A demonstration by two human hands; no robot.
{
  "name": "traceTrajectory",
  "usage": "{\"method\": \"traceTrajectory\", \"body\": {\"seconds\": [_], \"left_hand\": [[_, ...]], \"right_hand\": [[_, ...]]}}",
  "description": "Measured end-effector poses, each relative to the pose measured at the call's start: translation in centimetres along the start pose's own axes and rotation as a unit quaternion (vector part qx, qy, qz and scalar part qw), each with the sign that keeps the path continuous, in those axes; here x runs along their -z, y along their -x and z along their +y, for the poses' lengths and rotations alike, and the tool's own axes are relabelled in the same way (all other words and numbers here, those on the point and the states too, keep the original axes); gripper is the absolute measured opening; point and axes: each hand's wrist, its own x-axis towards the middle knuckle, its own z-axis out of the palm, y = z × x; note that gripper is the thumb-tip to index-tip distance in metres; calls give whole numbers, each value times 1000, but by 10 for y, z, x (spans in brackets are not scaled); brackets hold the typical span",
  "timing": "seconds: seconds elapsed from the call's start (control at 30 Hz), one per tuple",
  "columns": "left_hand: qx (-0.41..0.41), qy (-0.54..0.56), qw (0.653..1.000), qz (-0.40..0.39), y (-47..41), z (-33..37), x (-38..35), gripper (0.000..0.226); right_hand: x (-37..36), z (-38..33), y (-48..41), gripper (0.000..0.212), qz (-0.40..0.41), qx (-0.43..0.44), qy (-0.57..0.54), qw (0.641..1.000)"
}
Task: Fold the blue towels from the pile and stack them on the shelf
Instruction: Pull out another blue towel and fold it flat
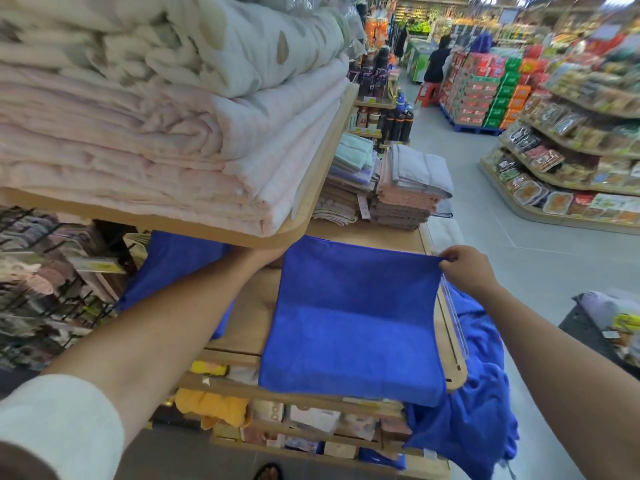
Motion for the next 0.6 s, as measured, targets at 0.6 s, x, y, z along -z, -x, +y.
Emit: {"method": "traceTrajectory", "body": {"seconds": [0.6], "left_hand": [[-164, -141, 976, -33, 192, -65, -81, 13]], "right_hand": [[-27, 87, 216, 44, -134, 143, 16, 981]]}}
